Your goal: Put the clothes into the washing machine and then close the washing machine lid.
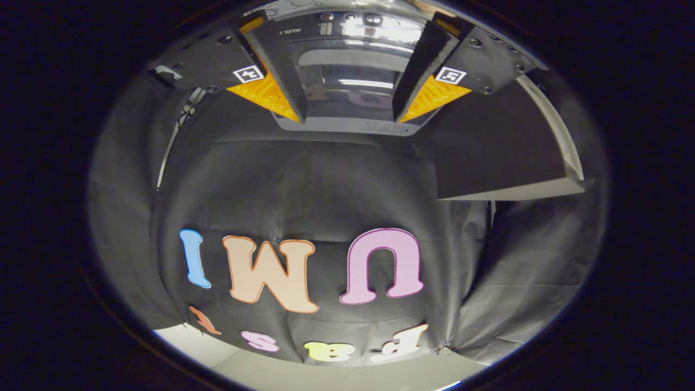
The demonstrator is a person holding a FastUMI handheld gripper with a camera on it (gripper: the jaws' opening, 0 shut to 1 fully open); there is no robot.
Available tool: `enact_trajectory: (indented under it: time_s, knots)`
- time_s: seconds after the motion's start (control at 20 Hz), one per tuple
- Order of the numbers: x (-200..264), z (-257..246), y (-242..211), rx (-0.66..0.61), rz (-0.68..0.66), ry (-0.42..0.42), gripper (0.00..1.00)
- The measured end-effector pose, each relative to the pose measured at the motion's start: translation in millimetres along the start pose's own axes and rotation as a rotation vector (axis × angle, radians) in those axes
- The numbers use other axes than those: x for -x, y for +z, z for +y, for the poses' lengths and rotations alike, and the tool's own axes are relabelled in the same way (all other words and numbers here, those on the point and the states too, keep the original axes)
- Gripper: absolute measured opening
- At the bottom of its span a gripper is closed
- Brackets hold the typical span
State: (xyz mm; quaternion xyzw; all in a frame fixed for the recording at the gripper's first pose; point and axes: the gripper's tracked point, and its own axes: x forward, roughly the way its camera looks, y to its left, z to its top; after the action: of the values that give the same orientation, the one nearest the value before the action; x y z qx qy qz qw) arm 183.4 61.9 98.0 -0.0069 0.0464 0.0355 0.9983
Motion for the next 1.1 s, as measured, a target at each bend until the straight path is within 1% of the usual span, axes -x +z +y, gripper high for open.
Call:
enact_trajectory:
  time_s: [0.3, 0.45, 0.7, 0.9, 1.1]
  knots:
    - [59.4, -28.6, -53.7, -0.021, -0.027, -0.004, 0.98]
    - [87.7, -47.3, -69.9, 0.019, -0.066, -0.030, 0.98]
    - [132.6, -48.8, -100.4, 0.060, -0.109, -0.014, 0.98]
    - [157.3, -56.2, -123.4, -0.021, -0.088, -0.018, 0.98]
    - [165.7, -57.5, -122.0, -0.063, -0.092, -0.004, 0.97]
